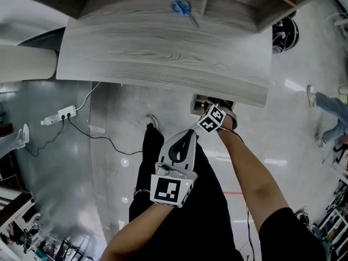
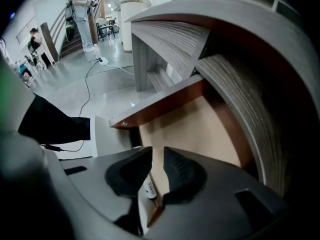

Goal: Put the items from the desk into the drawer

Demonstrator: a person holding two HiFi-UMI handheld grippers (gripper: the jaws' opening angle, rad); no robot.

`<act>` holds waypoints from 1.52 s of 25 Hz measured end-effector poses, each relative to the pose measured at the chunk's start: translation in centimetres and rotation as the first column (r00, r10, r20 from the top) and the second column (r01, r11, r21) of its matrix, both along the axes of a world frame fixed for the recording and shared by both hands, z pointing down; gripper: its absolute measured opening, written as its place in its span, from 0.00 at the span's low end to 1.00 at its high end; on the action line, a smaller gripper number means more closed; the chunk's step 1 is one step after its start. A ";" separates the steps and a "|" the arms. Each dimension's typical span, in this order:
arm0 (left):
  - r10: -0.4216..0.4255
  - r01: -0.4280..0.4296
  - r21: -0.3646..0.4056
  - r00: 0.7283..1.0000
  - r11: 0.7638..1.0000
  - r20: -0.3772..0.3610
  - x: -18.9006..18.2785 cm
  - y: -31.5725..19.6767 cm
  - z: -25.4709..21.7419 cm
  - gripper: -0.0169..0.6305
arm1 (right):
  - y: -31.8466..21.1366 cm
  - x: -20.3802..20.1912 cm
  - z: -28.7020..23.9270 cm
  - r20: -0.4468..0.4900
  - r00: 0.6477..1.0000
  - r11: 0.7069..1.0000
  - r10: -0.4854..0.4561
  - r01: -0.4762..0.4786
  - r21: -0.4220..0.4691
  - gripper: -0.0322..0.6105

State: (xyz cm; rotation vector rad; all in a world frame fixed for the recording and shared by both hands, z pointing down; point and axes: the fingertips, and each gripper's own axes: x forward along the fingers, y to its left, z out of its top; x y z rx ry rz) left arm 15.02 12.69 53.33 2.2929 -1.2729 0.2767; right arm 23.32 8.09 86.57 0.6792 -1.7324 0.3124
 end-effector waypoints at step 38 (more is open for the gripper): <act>0.081 -0.075 0.118 0.996 0.990 -0.044 -4.1 -2.8 -8.4 0.03 | 2.2 -1.3 -26.3 0.482 0.756 0.810 0.443 -0.568 0.147 0.11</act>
